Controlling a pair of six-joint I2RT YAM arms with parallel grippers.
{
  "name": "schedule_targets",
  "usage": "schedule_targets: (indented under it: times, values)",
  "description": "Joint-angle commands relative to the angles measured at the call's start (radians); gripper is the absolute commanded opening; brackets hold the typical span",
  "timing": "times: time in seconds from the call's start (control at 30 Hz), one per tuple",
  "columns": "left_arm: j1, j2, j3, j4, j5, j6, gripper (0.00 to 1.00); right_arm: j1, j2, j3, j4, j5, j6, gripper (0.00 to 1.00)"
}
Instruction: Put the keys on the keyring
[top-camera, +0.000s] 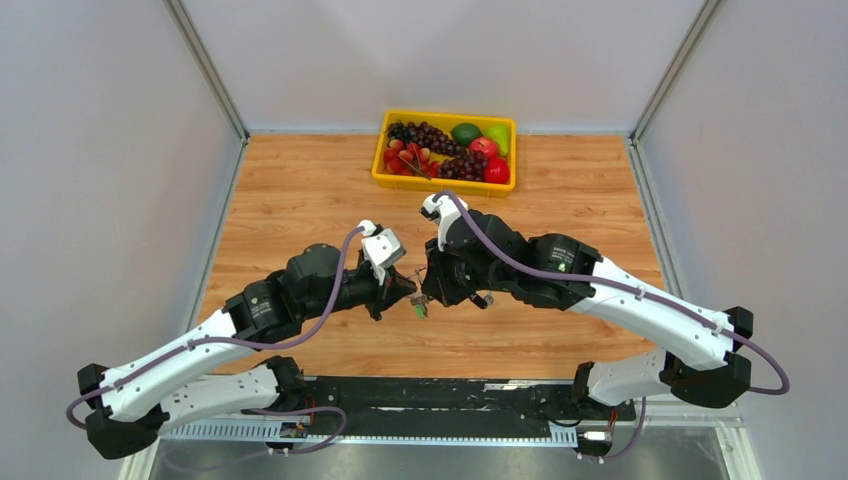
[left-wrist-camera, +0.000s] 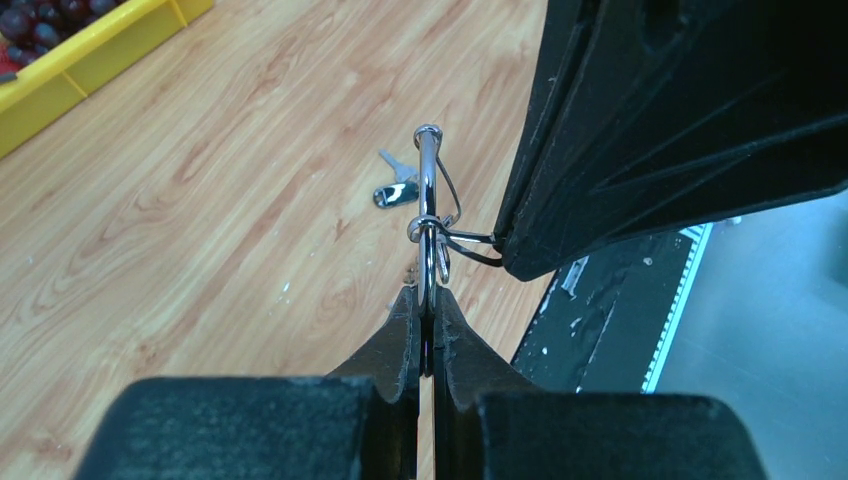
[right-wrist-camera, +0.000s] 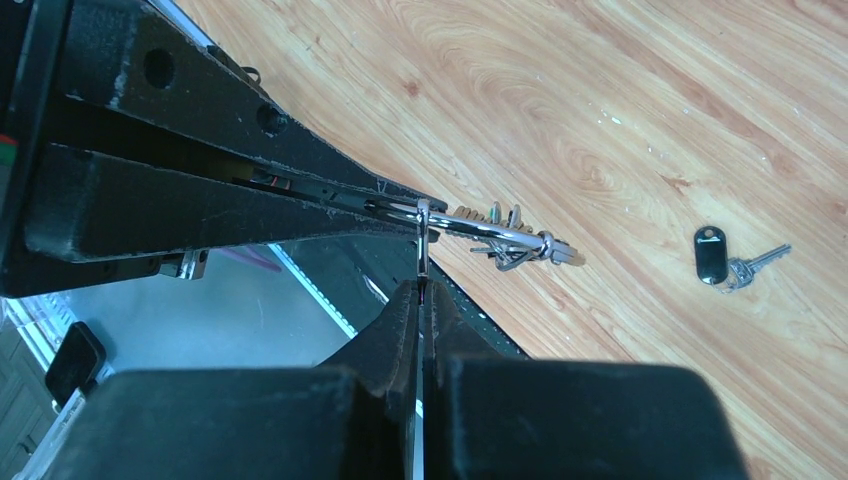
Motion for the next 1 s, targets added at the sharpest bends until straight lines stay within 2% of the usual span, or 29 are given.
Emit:
schedule_targets:
  times: [0.0,0.27,0.4,0.53,0.97]
  values:
    - [-0.009,0.019,0.088,-0.051,-0.002,0.016,0.00,0.009,0.005,0.025,0.012,0.052,-0.025,0.00]
    - [-0.011,0.034,0.148,-0.096,0.005,0.024,0.01,0.017,0.014,0.028,0.035,0.073,-0.035,0.00]
    - [-0.014,0.047,0.165,-0.098,0.021,0.027,0.04,0.026,0.018,0.032,0.061,0.059,-0.039,0.00]
    - [-0.014,0.049,0.167,-0.097,0.022,0.035,0.01,0.032,0.023,0.037,0.087,0.049,-0.042,0.00]
    - [-0.016,0.007,0.123,-0.055,-0.001,0.032,0.01,0.069,0.052,0.075,0.113,0.036,-0.038,0.00]
